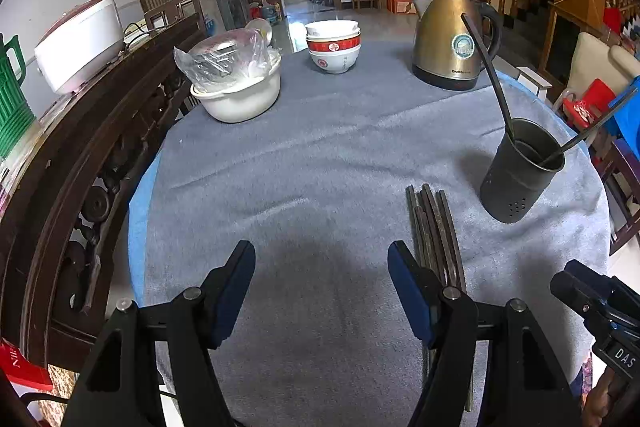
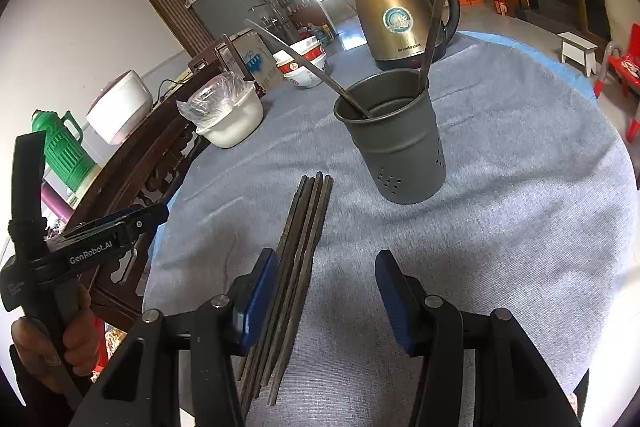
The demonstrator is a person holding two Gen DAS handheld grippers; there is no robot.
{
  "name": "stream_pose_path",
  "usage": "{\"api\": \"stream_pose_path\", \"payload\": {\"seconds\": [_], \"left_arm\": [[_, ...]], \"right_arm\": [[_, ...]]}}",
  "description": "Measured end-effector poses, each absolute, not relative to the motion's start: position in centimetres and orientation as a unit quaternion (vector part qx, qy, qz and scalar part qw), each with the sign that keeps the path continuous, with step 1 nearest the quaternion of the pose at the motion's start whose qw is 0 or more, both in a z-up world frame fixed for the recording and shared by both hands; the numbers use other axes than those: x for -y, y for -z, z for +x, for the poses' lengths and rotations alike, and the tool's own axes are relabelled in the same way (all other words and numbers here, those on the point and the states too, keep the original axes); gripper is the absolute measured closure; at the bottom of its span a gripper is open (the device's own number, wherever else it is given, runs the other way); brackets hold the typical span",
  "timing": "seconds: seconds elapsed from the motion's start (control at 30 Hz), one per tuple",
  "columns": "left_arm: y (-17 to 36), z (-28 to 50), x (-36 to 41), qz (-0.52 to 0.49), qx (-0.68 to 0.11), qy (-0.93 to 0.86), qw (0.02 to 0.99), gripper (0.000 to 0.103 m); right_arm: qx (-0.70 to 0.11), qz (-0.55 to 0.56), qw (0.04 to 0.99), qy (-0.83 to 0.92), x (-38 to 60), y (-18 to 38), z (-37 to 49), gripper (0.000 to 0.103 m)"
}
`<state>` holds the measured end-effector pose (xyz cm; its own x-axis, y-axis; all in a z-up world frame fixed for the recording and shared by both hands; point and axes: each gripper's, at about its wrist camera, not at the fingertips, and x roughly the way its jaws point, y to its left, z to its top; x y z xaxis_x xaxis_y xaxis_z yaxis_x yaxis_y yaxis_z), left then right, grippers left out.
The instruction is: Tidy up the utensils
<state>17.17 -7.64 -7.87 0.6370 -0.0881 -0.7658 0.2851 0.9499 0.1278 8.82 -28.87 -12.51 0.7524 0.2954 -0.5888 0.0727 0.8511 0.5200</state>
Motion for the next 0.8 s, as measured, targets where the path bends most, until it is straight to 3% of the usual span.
{"api": "stream_pose_path", "payload": {"seconds": [0.57,0.8], "left_arm": [[14.5,21.2,11.6,0.052,-0.539,0.195,0.818,0.030],[17.1,21.2,14.3,0.077,-0.558,0.198,0.803,0.030]], "right_arm": [[-0.332,0.299,0.893,-0.048,31.5,13.0,7.4,0.048],[-0.326,0.309,0.893,-0.040,32.4,12.9,6.8,0.048]]}}
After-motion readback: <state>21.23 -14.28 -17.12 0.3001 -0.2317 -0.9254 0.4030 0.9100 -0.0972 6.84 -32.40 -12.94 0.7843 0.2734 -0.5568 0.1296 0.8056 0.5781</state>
